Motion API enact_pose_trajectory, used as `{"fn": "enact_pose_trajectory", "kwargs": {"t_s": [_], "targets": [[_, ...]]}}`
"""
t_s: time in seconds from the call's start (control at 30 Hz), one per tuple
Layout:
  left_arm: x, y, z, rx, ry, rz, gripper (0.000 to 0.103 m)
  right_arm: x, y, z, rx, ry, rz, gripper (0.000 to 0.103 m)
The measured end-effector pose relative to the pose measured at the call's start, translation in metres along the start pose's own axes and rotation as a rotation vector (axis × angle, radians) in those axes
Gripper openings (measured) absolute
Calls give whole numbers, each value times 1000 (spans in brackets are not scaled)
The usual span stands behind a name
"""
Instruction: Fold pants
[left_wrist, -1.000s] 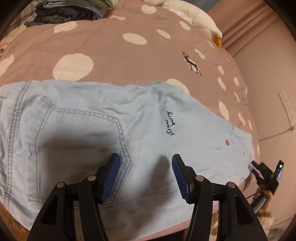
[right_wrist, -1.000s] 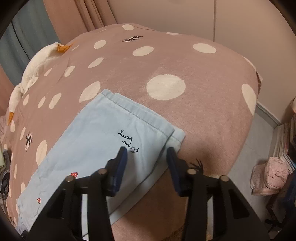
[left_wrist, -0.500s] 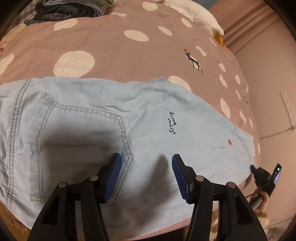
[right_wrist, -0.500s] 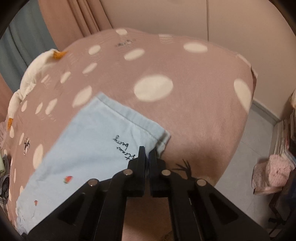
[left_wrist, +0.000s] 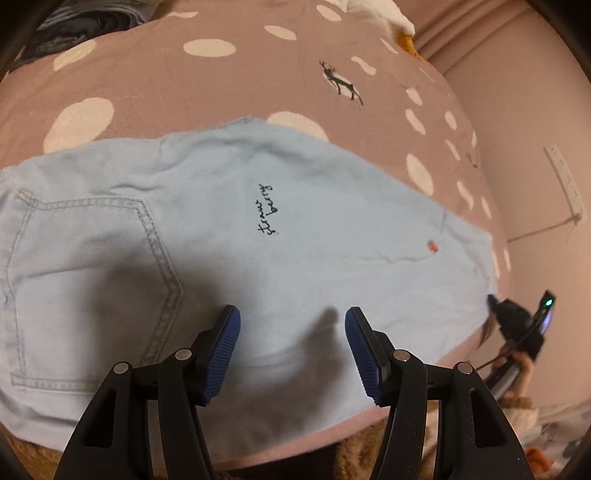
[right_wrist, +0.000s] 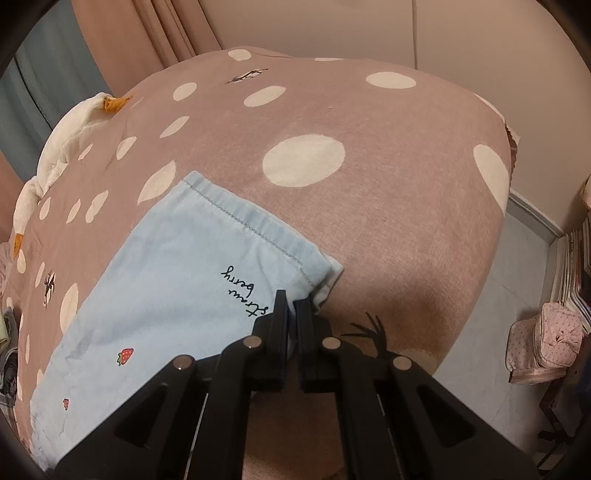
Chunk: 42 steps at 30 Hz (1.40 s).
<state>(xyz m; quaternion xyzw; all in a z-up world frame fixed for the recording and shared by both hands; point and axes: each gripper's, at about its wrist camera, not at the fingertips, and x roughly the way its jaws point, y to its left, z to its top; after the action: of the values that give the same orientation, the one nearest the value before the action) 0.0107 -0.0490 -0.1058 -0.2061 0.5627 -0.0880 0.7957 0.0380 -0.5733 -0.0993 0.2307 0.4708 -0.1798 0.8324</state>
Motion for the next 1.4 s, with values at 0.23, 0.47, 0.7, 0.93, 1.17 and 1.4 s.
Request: {"fn": "enact_pose_trajectory", "kwargs": {"t_s": [0.23,0.47,0.7,0.93,1.17,1.4], "targets": [[2,-2,-1,-24,-11,9,60,-5,-1,-1,14,-8,14,4],[-3,4,0,-63,-20,-48,65,-21,-12,0,45,-37,26,70],[-22,-1,-2,-49,-70,-51,79,2,-12,9,89,-29,145,56],[-52,16,-3,-104,-170,-39,79,4,-1,24,125,-35,226,14],[-82,30,-12,-133,-271,51,79,-70,50,38,9,-168,252,13],[-93,40,-15,-154,-309,54,79,-122,119,24,-178,-200,463,13]]}}
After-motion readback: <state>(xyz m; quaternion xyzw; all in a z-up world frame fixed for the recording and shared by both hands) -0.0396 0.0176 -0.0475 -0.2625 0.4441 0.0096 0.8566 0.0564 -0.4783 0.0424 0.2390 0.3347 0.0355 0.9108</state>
